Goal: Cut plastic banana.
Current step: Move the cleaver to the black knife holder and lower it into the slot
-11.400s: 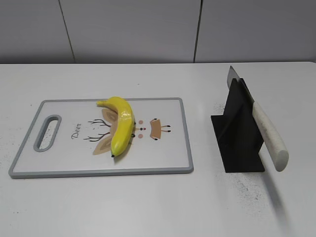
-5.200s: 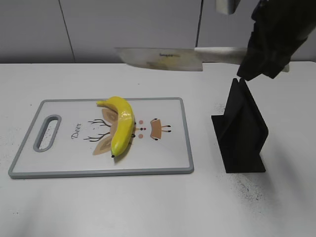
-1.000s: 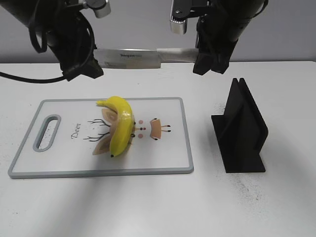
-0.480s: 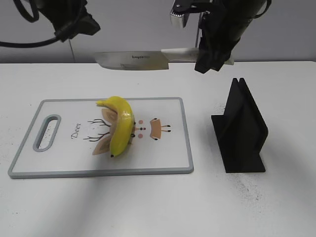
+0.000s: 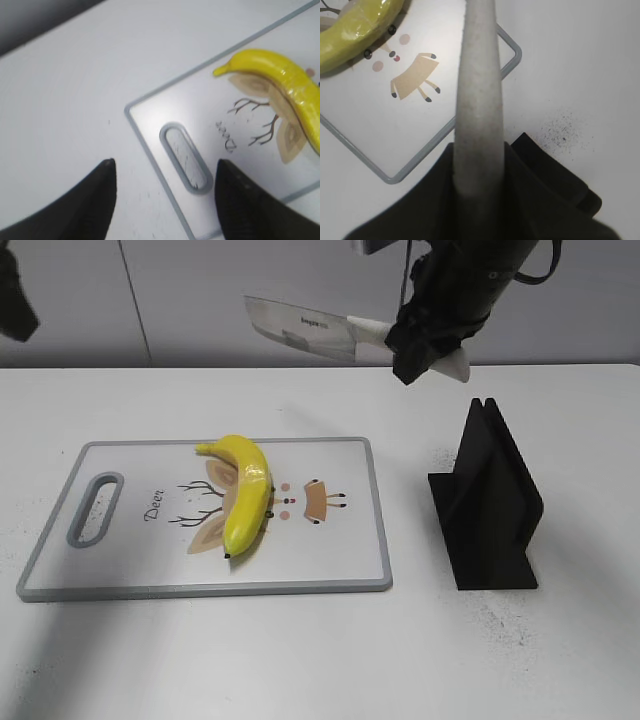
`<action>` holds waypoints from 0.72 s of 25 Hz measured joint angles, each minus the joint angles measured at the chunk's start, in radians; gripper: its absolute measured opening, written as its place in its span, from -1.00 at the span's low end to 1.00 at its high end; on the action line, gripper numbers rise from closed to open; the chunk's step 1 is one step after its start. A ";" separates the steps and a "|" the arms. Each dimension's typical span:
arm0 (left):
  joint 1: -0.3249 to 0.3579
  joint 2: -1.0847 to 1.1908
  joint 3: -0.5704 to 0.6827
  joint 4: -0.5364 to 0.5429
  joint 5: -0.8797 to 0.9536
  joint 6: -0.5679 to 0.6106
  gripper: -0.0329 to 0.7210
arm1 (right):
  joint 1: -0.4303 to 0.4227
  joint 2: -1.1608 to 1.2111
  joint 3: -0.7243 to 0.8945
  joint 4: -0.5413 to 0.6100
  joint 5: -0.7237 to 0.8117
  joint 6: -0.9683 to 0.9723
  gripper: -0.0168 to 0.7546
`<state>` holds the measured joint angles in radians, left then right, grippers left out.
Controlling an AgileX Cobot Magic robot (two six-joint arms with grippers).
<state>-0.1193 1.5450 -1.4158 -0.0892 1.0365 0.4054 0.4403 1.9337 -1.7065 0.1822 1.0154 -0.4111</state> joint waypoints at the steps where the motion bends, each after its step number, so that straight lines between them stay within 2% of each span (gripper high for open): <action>1: 0.026 -0.001 -0.001 0.000 0.049 -0.039 0.65 | 0.000 0.000 -0.014 0.001 0.023 0.028 -0.54; 3: 0.083 -0.001 -0.001 -0.004 0.133 -0.114 0.65 | 0.000 0.000 -0.043 0.001 0.066 0.078 -0.54; 7: 0.148 -0.008 0.000 -0.015 0.175 -0.163 0.64 | 0.000 0.000 -0.106 -0.001 0.134 0.205 -0.54; 12: 0.154 -0.091 0.063 -0.022 0.177 -0.172 0.64 | -0.001 -0.016 -0.125 -0.054 0.199 0.359 -0.54; 18: 0.154 -0.268 0.245 -0.021 0.179 -0.175 0.64 | -0.001 -0.111 -0.112 -0.144 0.205 0.481 -0.54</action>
<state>0.0343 1.2772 -1.1705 -0.1098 1.2154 0.2301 0.4392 1.8224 -1.8187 0.0386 1.2204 0.0699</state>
